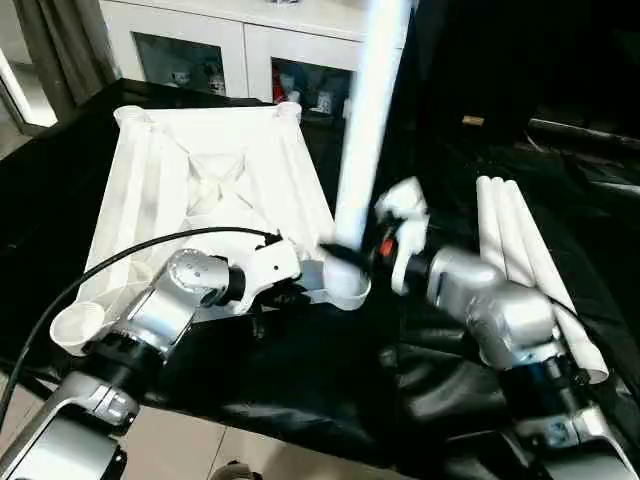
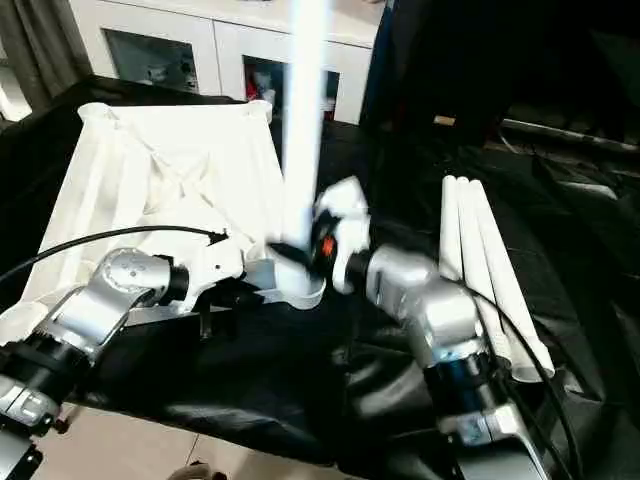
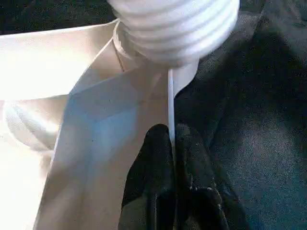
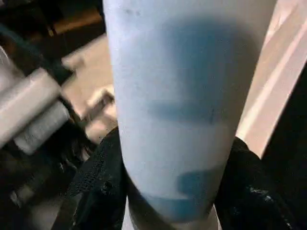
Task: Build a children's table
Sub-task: Insert table leg to table base
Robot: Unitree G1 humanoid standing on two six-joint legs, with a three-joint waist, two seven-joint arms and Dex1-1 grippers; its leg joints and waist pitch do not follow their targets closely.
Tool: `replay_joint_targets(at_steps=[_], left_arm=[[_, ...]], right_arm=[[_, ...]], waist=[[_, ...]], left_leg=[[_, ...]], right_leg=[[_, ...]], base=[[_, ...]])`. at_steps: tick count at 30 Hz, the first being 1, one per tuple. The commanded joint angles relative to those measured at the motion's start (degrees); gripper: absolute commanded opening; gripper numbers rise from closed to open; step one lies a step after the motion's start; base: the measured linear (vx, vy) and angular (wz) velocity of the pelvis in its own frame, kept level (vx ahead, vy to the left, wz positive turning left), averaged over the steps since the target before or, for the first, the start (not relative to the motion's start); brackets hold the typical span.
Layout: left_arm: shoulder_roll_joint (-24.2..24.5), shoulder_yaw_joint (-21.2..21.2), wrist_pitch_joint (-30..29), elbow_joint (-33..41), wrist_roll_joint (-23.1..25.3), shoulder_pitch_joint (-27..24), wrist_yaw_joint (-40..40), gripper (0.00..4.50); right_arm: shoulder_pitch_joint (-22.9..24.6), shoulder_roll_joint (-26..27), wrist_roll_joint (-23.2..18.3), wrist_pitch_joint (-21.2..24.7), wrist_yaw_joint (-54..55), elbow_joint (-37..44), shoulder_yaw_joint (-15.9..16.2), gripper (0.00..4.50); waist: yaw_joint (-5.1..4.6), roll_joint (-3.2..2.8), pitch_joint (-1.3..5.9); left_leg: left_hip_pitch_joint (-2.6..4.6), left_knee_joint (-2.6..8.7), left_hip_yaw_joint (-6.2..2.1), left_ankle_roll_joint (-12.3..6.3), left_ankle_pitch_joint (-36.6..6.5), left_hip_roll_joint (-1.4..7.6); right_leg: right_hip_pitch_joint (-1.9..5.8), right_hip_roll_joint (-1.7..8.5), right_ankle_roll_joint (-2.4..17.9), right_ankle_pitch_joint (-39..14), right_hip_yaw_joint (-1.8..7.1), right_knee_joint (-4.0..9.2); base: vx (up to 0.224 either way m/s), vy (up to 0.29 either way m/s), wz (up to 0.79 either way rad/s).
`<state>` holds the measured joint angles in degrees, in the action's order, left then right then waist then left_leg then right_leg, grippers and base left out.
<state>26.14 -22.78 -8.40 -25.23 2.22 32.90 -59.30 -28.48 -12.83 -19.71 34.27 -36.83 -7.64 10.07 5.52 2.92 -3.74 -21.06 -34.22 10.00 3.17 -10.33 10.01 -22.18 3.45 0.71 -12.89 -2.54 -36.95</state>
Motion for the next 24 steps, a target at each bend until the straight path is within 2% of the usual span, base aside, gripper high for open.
replay_joint_targets(at_steps=[1,5,6,7,8,10,12,13,15,17,18,21,22,23,24], left_arm=[[-1.2,-0.2,0.8,0.5,-1.4,-1.6,0.1,0.0],[-2.1,0.5,1.1,0.6,-1.4,-1.8,0.1,0.0],[-2.3,0.9,1.6,0.6,-1.5,-1.9,0.1,0.0],[-2.5,1.2,1.6,0.6,-1.8,-1.9,0.1,0.0],[-2.6,1.4,1.5,0.6,-2.0,-2.0,0.2,0.0],[-2.9,1.9,1.8,0.6,-2.7,-1.9,-0.1,0.0],[-2.9,2.0,1.9,0.6,-2.8,-1.9,-0.2,0.0],[-3.1,2.3,2.4,0.6,-3.2,-2.1,-0.5,0.0],[-3.2,2.7,2.3,0.6,-3.7,-2.4,-0.9,0.0],[-3.2,2.8,2.3,0.3,-3.5,-2.6,-0.8,0.0],[-3.2,2.8,2.3,0.2,-3.5,-2.7,-0.8,0.0],[-3.4,3.3,2.3,-0.4,-3.6,-2.9,-0.7,0.0],[-3.6,3.7,2.5,-0.6,-3.8,-2.9,-0.6,0.0],[-3.6,3.7,2.5,-0.6,-3.8,-2.9,-0.6,0.0],[-3.9,4.1,2.5,-0.8,-4.0,-2.8,-0.8,0.0]], right_arm=[[0.0,-0.7,0.9,-1.3,0.3,-0.5,-0.5,1.9],[-0.7,-1.7,1.1,-1.7,0.8,-1.5,-1.6,1.9],[-0.8,-1.8,0.7,-2.0,1.1,-1.5,-2.9,1.9],[-0.9,-1.8,0.4,-1.9,1.3,-1.7,-3.6,1.9],[-0.9,-1.6,0.2,-1.8,1.4,-1.8,-4.0,1.9],[-1.2,-1.6,0.7,-2.7,0.7,-3.3,-3.8,1.9],[-1.3,-1.5,0.8,-3.1,0.6,-3.8,-3.7,1.9],[-1.4,-1.0,0.8,-3.8,0.4,-5.1,-3.8,1.9],[-1.9,-0.1,0.6,-4.8,0.3,-7.2,-4.0,1.9],[-2.5,0.9,0.6,-5.5,0.4,-9.9,-4.1,1.9],[-2.6,1.1,0.7,-5.6,0.4,-10.2,-4.1,1.9],[-2.9,1.9,1.1,-6.5,0.0,-12.3,-4.1,1.9],[-3.1,2.1,1.4,-7.3,-0.2,-13.5,-3.8,1.9],[-3.1,2.1,1.4,-7.3,-0.2,-13.5,-3.8,1.9],[-3.4,2.2,1.8,-8.2,-0.5,-14.8,-3.6,1.9]], waist=[[-0.03,-0.12,3.76],[-0.03,0.08,3.93],[-0.05,0.07,3.93],[-0.03,-0.33,3.95],[-0.12,-0.07,3.98],[-0.07,-0.59,3.99],[-0.2,-0.43,4.03],[-0.19,-0.65,4.05],[-0.34,-0.65,4.12],[-0.36,-1.08,4.08],[-0.39,-0.96,4.09],[-0.37,-1.32,4.13],[-0.33,-1.59,4.12],[-0.4,-1.4,4.01],[-0.35,-1.52,4.03]], left_leg=[[0.76,4.17,-0.81,1.5,-7.8,3.16],[0.75,4.06,-0.82,1.31,-6.9,3.08],[0.66,4.03,-0.81,1.03,-6.4,3.07],[0.7,4.0,-0.84,1.03,-6.4,3.06],[0.74,3.98,-0.79,0.84,-6.5,3.07],[0.69,3.95,-0.83,0.86,-6.7,2.98],[0.69,3.92,-0.81,0.84,-7.2,3.01],[0.69,3.93,-0.84,0.86,-7.3,3.03],[0.67,3.92,-0.85,0.85,-7.6,3.03],[0.63,3.95,-0.9,0.76,-7.7,2.99],[0.64,3.95,-0.88,0.7,-7.7,3.0],[0.64,3.95,-0.92,0.68,-7.6,3.0],[0.62,3.96,-0.95,0.77,-7.8,2.97],[0.64,4.02,-0.92,0.9,-8.7,2.96],[0.67,4.02,-0.93,1.07,-9.2,2.99]], right_leg=[[2.33,5.25,10.2,-6.7,3.02,4.63],[2.55,5.12,10.4,-5.3,3.04,4.46],[2.56,5.05,10.6,-4.3,3.02,4.37],[2.49,5.04,10.7,-4.0,3.01,4.31],[2.5,4.97,11.0,-3.5,3.0,4.32],[2.57,4.98,11.1,-3.4,3.02,4.34],[2.61,5.01,11.4,-3.9,3.0,4.42],[2.6,5.07,11.6,-3.9,3.01,4.42],[2.61,4.98,12.0,-3.6,2.95,4.39],[2.6,5.02,12.4,-3.4,2.94,4.38],[2.64,4.99,12.5,-3.5,2.94,4.42],[2.63,4.96,12.6,-2.6,2.92,4.34],[2.66,4.97,12.6,-2.7,2.92,4.36],[2.65,4.97,12.5,-4.0,2.93,4.57],[2.63,5.1,12.4,-5.2,2.97,4.66]], base=[[0.0,0.0,0.0],[0.0,0.0,0.0],[0.0,0.0,0.0],[0.0,0.0,0.0],[0.0,0.0,0.0],[0.0,0.0,0.0],[0.0,0.0,0.0],[0.0,0.0,0.0],[0.0,0.0,0.0],[0.0,0.0,0.0],[0.0,0.0,0.0],[0.0,0.0,0.0],[0.0,0.0,0.0],[0.0,0.0,0.0],[0.0,0.0,0.0]])
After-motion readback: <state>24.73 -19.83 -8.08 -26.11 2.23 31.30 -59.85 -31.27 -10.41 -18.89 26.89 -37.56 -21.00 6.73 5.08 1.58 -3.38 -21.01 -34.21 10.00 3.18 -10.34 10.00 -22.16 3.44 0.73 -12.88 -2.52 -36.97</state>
